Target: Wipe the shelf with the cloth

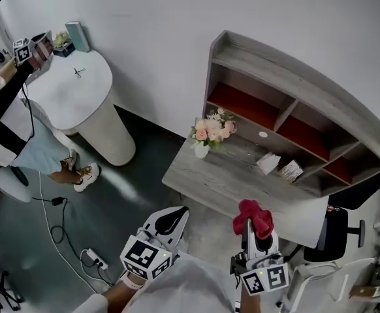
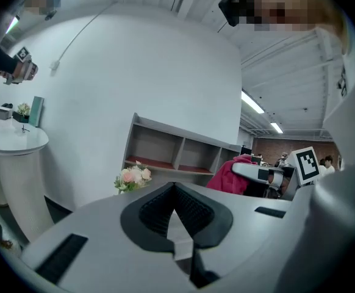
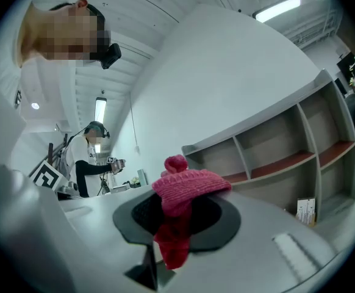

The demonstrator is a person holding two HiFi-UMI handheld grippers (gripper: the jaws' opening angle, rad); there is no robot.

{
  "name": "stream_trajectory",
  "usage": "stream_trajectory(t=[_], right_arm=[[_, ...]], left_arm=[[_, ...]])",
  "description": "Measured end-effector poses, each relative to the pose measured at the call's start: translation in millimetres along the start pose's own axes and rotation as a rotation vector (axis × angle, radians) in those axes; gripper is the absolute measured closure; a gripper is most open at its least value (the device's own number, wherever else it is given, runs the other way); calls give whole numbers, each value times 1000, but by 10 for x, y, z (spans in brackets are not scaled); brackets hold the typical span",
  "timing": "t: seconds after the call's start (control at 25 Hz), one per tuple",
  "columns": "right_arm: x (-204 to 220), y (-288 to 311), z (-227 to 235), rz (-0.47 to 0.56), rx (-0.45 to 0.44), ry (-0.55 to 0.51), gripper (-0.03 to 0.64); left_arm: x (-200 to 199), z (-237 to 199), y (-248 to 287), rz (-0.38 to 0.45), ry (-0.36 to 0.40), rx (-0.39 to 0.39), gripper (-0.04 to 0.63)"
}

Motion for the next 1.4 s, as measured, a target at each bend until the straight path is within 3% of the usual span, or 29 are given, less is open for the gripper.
stream_trajectory(t=[0.32,0.56,0.96,1.4], right_arm=[[-192,1174,-19,36,48,-19,532],[-284,1699,19,44,106,-52,532],[-242,1961,191,23,117,-64,532],[-433,2526,451,42,34,-190,532]], left_arm=[[-574,-966,601,3,17,64,595],[-793,-1340,960,-12,31,137,595],[-855,-1444,1331,-41,29,189,595],[-990,-1480,1601,-30,25,174,595]])
Point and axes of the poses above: the fingertips, and each gripper's own axes: y forward along the fingers, z to its right, x out of its underside, the point moved 10 cm from there along -y, backward along the fingers, and after that the axes turned 6 degrees about -z, right-handed, at the moved point
